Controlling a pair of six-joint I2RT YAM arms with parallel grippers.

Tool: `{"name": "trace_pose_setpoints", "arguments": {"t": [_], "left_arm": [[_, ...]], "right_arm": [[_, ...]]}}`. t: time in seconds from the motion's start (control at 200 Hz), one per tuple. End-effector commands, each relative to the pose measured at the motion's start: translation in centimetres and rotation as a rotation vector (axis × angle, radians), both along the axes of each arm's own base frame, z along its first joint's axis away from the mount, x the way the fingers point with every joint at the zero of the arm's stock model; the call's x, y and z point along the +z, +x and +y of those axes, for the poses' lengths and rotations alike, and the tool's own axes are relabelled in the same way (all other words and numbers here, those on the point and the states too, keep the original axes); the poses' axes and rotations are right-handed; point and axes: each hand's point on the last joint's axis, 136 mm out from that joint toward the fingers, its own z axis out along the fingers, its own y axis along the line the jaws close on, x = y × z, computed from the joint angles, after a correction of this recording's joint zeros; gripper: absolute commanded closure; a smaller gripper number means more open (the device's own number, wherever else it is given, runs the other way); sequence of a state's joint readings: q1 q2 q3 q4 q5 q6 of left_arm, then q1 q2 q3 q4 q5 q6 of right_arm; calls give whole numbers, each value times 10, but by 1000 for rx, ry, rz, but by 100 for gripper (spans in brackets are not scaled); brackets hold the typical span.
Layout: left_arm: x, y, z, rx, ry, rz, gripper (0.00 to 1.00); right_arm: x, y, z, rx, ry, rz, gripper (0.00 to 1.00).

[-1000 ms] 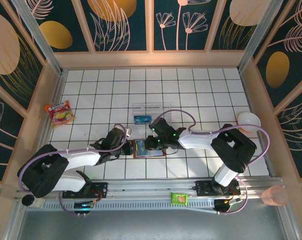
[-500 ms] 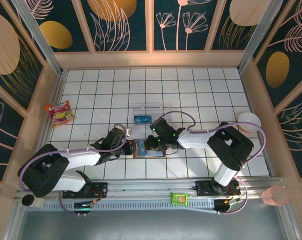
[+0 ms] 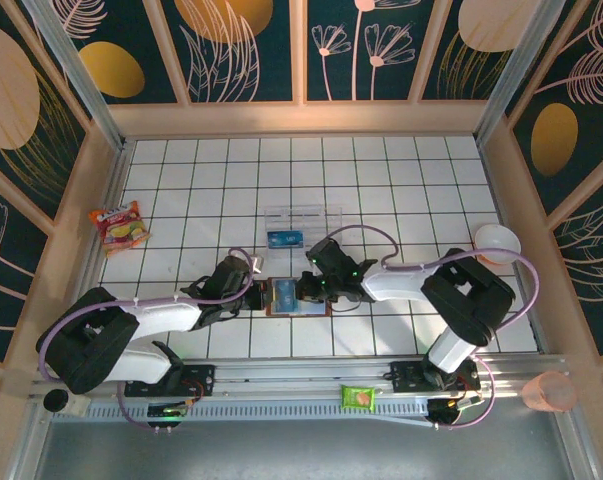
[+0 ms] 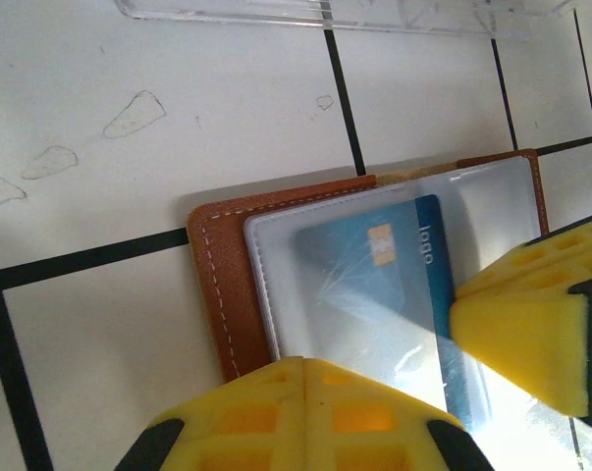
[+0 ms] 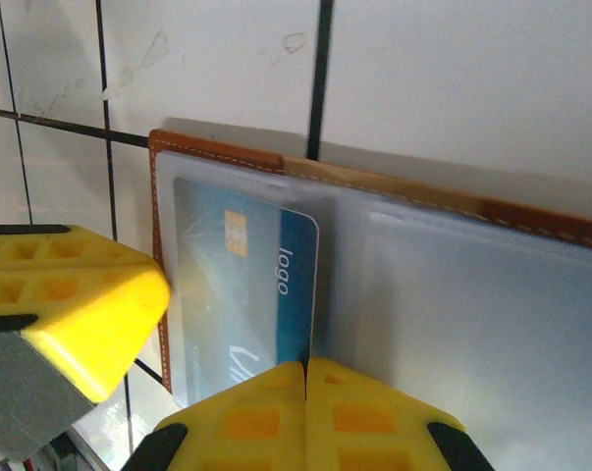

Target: Take the credit cards out of the card holder

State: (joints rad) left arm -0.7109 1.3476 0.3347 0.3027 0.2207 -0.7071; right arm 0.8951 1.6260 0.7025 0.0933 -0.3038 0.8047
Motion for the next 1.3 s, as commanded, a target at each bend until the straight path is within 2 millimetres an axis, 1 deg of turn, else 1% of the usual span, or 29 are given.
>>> {"name": "trace_pose_setpoints", "arguments": {"t": [0.0,0.145,0.245,0.33,0.405,0.54,0.736,0.861,1.046,1.121,1.146,1.216,1.296], "left_arm": [[-14,-8,10,6,52,38,100],[-13,-8,9,3,51,37,100],[-10,-6,8,3,49,31,100],[-4,-3,6,2,40,18,100],[0,-1,4,0,36,8,100],[3,2,1,-10,42,2,100],[0,1,-2,-26,39,11,100],[-1,0,-4,-34,33,18,100],[-5,-1,-7,-50,24,32,100],[-7,-2,-7,-53,26,37,100],[-8,-3,-7,-54,25,40,100],[-10,-4,-7,-56,28,46,100],[-11,-5,-7,-57,28,49,100]], "right_arm": [[-4,0,-23,-65,-69,-4,100],[-1,-3,-41,-85,-121,-21,100],[6,-3,-50,-90,-154,-43,100],[13,-2,-53,-82,-170,-63,100],[16,-3,-55,-62,-190,-67,100],[21,-1,-56,-31,-229,-87,100],[23,0,-50,4,-242,-88,100],[23,-1,-38,26,-233,-92,100],[19,0,-23,53,-227,-91,100],[22,1,-17,56,-201,-105,100],[23,1,-16,55,-192,-109,97],[24,1,-14,57,-169,-111,85],[23,0,-12,57,-138,-103,78]]}}
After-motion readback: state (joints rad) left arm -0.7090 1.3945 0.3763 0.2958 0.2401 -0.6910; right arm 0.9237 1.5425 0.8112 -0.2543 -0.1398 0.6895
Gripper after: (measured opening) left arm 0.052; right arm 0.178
